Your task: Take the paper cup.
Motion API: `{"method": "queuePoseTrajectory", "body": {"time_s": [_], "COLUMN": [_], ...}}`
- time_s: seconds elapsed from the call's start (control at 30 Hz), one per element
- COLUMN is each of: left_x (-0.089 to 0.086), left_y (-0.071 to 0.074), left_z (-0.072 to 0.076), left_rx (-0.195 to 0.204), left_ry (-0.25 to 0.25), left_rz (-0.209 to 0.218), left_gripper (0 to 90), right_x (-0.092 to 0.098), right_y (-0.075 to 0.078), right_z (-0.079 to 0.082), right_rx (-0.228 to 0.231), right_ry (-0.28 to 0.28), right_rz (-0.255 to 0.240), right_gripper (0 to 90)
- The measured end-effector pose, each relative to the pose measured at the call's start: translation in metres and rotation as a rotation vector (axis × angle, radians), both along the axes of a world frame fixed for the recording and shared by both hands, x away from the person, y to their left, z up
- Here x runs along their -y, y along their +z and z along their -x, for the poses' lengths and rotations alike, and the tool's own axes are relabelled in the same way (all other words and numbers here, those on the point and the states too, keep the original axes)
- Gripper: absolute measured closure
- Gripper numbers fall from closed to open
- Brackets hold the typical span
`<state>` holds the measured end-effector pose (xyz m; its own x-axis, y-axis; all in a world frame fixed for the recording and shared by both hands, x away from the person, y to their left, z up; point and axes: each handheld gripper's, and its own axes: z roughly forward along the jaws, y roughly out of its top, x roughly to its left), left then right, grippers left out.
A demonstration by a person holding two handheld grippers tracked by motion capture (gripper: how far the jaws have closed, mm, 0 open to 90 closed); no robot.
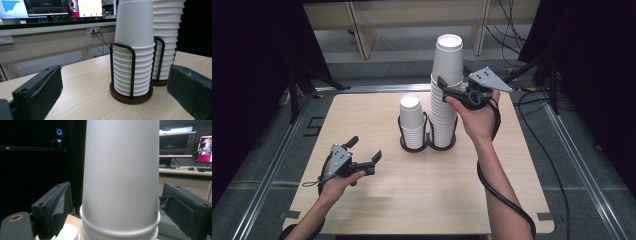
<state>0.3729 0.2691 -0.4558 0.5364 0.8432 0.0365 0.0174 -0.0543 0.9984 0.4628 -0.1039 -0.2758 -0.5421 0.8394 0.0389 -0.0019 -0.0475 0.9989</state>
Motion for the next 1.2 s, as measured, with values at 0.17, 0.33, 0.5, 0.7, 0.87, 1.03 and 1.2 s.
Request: {"method": "queuePoseTrajectory", "body": {"time_s": [0.17,0.33,0.5,0.7,0.87,1.03,1.2], "left_x": [0.001,0.001,0.001,0.002,0.002,0.002,0.026], "left_y": [-0.002,-0.002,-0.002,-0.004,-0.004,-0.003,0.025], "left_z": [-0.001,0.0,0.0,-0.003,-0.002,-0.001,-0.01], "left_rx": [0.012,-0.004,-0.005,0.017,0.011,-0.003,0.048], "left_ry": [-0.006,-0.001,-0.003,-0.014,-0.009,-0.004,-0.08], "left_rz": [0.01,0.0,-0.002,0.019,0.014,-0.004,-0.021], "left_gripper": [0.0,0.0,0.0,0.0,0.0,0.0,0.0], "right_x": [-0.006,-0.01,-0.011,-0.013,-0.013,-0.014,-0.013], "right_y": [0.007,0.011,0.016,0.021,0.023,0.024,0.024], "right_z": [-0.007,-0.014,-0.019,-0.024,-0.027,-0.026,-0.027], "right_rx": [0.005,-0.007,-0.003,-0.016,-0.004,-0.015,-0.025], "right_ry": [-0.006,-0.012,-0.02,-0.021,-0.022,-0.014,-0.013], "right_rz": [0.01,0.018,0.026,0.021,0.035,0.028,0.026], "right_gripper": [8.1,7.6,7.5,8.0,10.3,11.9,11.9]}}
